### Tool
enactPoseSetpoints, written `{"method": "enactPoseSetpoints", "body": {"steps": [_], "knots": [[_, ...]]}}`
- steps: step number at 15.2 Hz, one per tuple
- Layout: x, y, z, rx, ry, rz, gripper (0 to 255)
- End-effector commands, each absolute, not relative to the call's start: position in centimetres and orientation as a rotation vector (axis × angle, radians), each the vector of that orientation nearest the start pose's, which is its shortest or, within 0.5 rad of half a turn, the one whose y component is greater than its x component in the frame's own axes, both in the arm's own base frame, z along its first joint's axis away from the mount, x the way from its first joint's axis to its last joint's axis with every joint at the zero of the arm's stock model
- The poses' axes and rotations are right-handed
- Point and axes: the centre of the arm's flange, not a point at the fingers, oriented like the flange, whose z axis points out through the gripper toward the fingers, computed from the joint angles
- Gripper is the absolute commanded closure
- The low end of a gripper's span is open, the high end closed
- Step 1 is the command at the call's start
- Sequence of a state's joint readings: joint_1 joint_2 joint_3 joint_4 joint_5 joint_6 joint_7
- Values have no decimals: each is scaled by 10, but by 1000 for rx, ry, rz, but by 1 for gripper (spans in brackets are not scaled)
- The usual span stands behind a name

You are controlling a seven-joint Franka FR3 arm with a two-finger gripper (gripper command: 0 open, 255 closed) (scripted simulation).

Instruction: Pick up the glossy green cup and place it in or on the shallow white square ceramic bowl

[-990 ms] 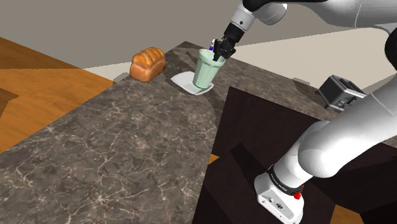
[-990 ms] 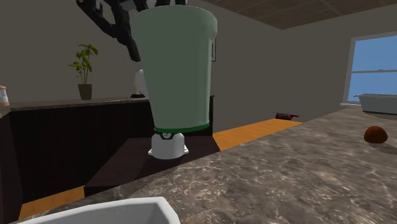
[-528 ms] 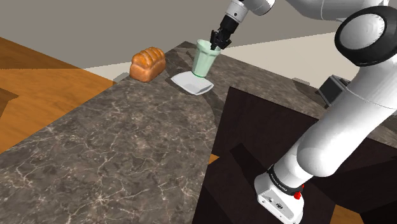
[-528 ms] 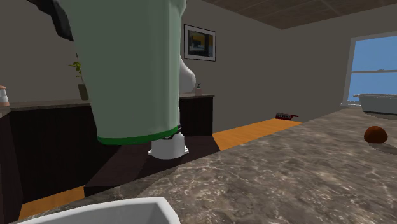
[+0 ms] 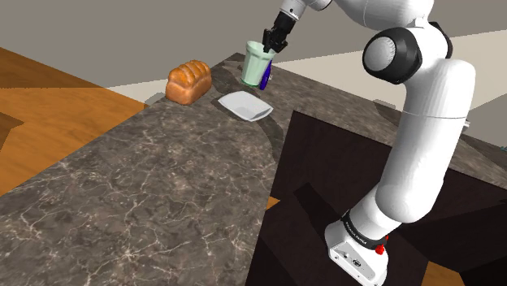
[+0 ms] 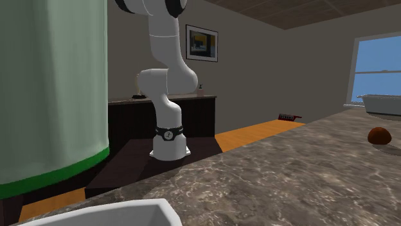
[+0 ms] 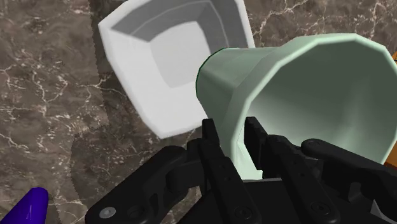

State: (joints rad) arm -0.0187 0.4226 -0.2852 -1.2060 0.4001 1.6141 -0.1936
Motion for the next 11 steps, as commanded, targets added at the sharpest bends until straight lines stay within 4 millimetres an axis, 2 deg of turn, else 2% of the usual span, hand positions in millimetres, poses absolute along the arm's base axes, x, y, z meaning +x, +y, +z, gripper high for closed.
{"method": "enactPoseSetpoints", "body": {"steps": [1,11], "knots": [[671,-126,544,-2860,146,-100,255],[671,-126,491,-2860,146,-100,255]]}}
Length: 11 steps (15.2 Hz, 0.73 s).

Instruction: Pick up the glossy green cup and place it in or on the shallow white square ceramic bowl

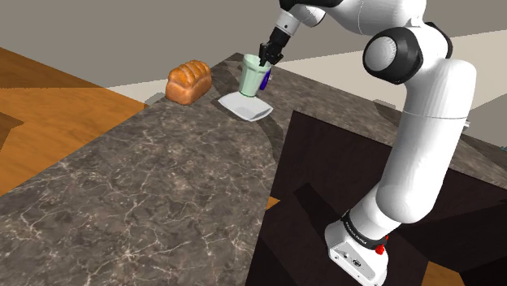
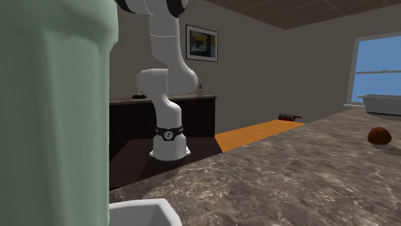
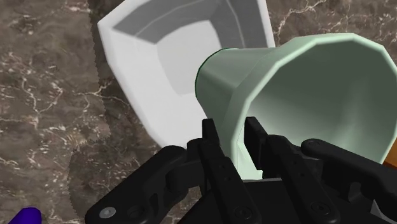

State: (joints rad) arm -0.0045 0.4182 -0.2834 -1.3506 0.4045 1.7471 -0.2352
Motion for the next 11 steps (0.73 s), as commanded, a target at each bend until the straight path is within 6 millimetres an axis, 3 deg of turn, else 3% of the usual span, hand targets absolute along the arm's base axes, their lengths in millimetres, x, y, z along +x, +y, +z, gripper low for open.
{"method": "enactPoseSetpoints", "body": {"steps": [1,11], "knots": [[671,-126,486,-2860,146,-100,255],[671,-126,441,-2860,146,-100,255]]}}
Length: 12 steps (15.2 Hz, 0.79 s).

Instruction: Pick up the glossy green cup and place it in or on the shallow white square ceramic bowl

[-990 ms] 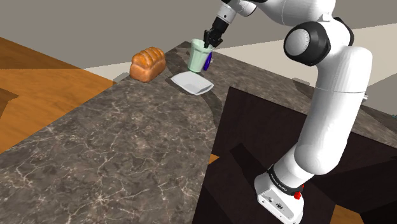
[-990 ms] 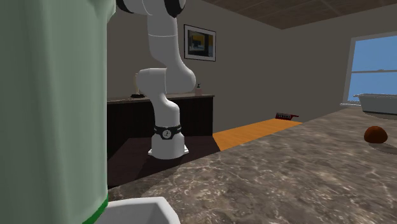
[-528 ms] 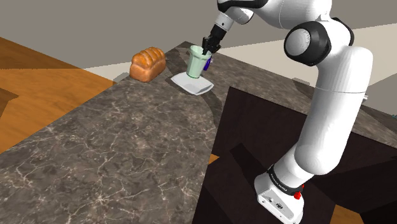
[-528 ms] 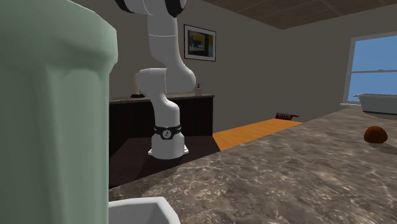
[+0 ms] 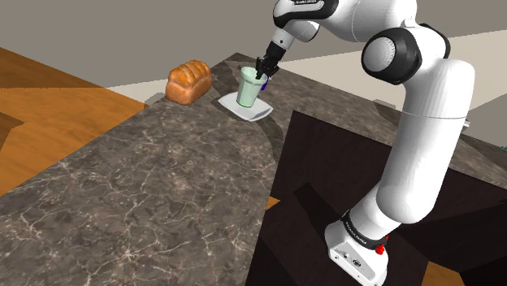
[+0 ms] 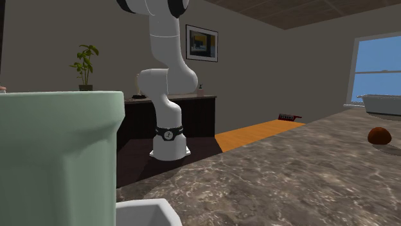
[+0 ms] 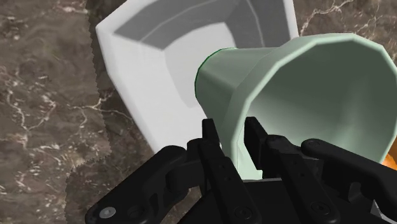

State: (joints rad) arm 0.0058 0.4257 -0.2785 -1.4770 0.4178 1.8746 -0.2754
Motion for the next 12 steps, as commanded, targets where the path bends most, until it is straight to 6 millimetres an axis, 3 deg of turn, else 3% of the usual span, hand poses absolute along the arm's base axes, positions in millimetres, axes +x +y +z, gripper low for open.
{"method": "enactPoseSetpoints", "body": {"steps": [1,6,7,12], "knots": [[671,-126,441,-2860,146,-100,255],[671,-126,441,-2860,146,-100,255],[671,-126,441,-2860,146,-100,0],[671,-126,441,-2860,146,-100,0]]}}
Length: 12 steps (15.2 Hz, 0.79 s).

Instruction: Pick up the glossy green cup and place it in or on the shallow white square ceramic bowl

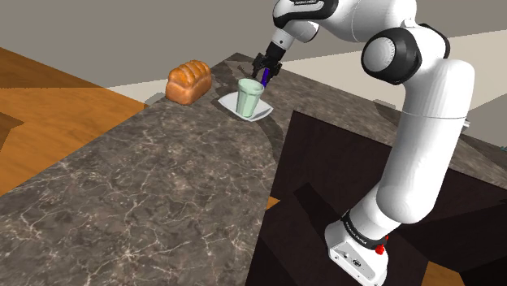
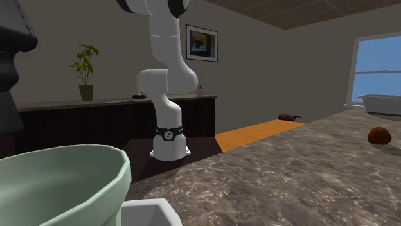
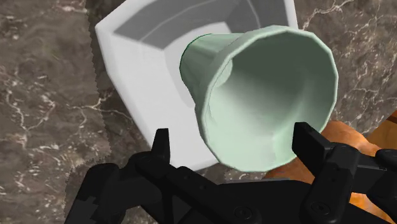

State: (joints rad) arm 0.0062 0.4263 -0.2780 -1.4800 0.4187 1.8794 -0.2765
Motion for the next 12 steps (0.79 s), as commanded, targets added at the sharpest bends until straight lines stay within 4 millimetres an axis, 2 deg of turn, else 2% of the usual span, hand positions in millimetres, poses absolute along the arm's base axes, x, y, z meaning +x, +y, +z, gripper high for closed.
{"method": "enactPoseSetpoints", "body": {"steps": [1,4,12], "knots": [[670,-129,453,-2860,146,-100,0],[667,-139,488,-2860,146,-100,0],[667,-139,488,-2860,146,-100,0]]}}
